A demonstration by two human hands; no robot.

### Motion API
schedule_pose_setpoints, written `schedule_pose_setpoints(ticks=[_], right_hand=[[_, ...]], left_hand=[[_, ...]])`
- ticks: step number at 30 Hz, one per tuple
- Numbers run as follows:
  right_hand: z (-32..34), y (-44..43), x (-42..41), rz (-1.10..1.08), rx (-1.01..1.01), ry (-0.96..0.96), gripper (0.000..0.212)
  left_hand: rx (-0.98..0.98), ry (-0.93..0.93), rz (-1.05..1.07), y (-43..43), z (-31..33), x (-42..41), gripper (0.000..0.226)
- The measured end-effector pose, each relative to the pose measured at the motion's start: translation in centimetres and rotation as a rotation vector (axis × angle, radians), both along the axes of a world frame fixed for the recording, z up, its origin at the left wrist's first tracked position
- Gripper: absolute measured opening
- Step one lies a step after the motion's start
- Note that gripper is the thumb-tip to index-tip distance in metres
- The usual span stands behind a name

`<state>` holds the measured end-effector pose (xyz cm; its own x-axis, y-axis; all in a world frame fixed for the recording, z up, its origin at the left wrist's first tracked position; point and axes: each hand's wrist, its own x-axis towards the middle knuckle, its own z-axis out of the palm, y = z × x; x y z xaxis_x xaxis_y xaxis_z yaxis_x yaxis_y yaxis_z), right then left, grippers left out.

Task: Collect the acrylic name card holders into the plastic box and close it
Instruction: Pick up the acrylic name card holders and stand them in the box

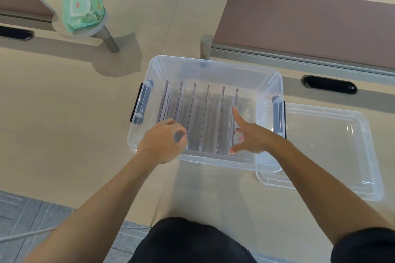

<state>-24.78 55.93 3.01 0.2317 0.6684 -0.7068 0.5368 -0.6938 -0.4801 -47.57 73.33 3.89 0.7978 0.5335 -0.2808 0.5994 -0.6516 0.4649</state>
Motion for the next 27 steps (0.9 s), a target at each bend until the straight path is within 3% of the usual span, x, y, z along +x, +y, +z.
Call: schedule_pose_setpoints(ticks=[27], right_hand=[[1.4,-0.1,-0.4,-0.022,-0.015,0.001,0.132]], left_hand=[[0.019,-0.005,-0.016,-0.3,0.5,-0.3,0.026]])
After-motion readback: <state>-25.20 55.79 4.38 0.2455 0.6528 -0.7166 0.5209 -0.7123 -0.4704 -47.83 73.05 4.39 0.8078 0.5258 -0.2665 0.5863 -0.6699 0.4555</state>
